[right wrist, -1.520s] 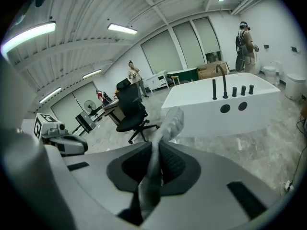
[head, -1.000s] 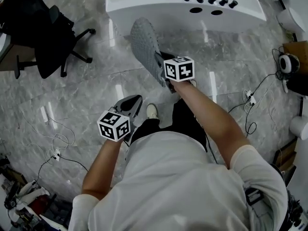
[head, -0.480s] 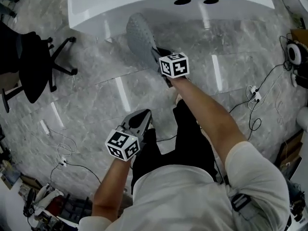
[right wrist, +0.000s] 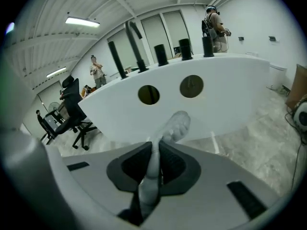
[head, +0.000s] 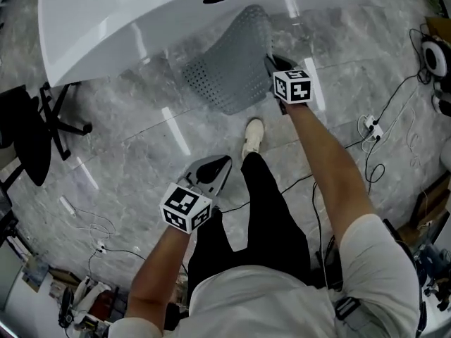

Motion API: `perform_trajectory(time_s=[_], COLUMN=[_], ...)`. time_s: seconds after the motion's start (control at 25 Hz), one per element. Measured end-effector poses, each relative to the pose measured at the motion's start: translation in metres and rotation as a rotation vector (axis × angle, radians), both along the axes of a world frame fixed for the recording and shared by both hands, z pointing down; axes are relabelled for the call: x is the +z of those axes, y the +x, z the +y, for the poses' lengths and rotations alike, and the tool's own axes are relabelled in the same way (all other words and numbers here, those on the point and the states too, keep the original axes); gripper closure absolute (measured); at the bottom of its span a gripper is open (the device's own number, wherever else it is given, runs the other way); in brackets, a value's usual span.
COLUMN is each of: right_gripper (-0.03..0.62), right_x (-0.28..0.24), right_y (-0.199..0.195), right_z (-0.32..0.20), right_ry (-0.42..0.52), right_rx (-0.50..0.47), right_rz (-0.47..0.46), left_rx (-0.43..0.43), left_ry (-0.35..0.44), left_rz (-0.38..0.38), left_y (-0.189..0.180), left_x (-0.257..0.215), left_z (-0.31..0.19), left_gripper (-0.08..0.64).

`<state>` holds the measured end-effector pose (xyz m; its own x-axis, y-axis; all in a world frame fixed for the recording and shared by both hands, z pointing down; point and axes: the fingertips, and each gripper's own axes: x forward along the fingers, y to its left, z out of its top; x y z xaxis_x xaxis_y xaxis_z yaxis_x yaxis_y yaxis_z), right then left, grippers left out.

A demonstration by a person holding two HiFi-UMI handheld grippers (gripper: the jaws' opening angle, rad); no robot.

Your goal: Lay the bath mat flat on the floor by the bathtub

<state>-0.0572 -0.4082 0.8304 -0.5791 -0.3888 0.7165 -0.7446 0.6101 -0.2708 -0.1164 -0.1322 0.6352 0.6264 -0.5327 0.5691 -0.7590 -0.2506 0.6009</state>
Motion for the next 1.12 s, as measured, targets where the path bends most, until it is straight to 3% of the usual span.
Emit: perform_trajectory(time_s=[0.28,0.56,1.04,1.08,1.12], right_gripper=[0.538,0.531,0.496,0.564,0.563], right_x=[0.063,0.105,0.131,0.132,0.131], right_y=[0.107,0.187,0.273,0.280,0.287], right_z=[-0.079,-0.145,-0.185,-0.188,-0.191], right_ry=[-0.004,-0.021,-0.030,-0.022,-0.018], right_rx=[0.039,0.081,0.095,0.104,0.112], right_rz=[0.137,0.241,0.417,0.422,0.424], left_rx=[0.100,0.191,0.269,0.280,0.290], left_ry=[-0.030,-0.033,-0.008,-0.004,-0.002], left_rz=[-0.011,-0.049,-0.068,-0.065,-0.064], left_y=[0.044,0.071,0.102,0.105,0.108], left_x=[0.031,0.058,0.074,0.074,0.074], left_z=[-0.064,-0.114,-0.179,-0.181,-0.183], left_gripper=[0.538,0.538,0.538,0.538,0.538])
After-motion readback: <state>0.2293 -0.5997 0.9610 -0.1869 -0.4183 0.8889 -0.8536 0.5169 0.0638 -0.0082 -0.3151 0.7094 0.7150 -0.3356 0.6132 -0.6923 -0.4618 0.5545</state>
